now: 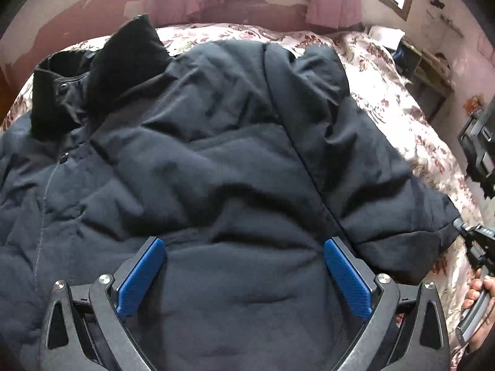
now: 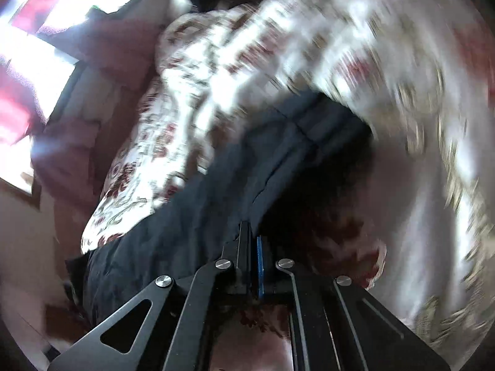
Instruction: Fold large clothes
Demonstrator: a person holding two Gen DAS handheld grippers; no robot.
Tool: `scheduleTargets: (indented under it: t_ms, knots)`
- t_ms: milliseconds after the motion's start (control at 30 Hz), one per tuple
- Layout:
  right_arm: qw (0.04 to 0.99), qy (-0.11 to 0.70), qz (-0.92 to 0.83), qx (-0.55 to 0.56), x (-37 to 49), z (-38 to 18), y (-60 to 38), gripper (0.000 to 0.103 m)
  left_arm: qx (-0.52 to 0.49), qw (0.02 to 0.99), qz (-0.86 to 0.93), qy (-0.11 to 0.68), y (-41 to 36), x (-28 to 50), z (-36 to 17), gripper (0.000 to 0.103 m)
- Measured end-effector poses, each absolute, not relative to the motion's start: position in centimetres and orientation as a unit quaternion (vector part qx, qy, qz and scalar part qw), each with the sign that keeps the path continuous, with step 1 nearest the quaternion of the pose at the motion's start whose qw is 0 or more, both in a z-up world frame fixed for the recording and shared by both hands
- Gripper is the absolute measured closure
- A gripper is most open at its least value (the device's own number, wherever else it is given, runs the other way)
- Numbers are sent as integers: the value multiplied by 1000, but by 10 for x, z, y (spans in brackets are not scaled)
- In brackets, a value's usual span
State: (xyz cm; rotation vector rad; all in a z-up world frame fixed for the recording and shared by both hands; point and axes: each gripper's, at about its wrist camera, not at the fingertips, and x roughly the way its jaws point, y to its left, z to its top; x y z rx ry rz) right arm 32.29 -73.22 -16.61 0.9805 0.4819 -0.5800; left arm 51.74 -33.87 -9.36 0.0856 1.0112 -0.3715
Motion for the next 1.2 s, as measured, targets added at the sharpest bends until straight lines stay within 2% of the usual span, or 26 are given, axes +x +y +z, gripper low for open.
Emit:
scheduleTargets:
  t_ms: [133, 267, 433, 633, 867, 967, 1033, 1100, 1167, 1200]
  knots:
    - [883, 182, -263, 345, 334, -77, -700, 100, 51, 870, -167, 461, -311, 503, -65, 1]
    - [946, 143, -203, 207, 347, 12, -620, 100, 25, 883, -161, 440, -253, 490, -20, 1]
    - [981, 154, -113, 37, 375, 74, -486, 100, -4, 888, -146, 436, -158, 478, 29, 1]
    - [972, 194, -17, -131, 394, 76, -323, 100, -63, 879, -132, 455, -56, 472, 48, 1]
    - [920, 316, 48, -228, 391, -13, -209, 99, -161, 859, -135, 467, 25, 458, 8, 1]
    - [887, 394, 79, -229, 395, -60, -189, 91, -196, 846, -147, 474, 34, 455, -20, 1]
    - [879, 414, 78, -224, 390, -76, -193, 83, -210, 836, -158, 482, 31, 456, -38, 1]
    - [882, 419, 90, -196, 373, -81, -198, 62, -217, 828, -173, 487, 23, 457, -52, 1]
    - [894, 403, 103, -167, 349, -71, -210, 48, -222, 821, -190, 490, 13, 459, -63, 1]
    - [899, 395, 107, -157, 341, -68, -226, 44, -225, 817, -200, 491, 8, 461, -67, 1]
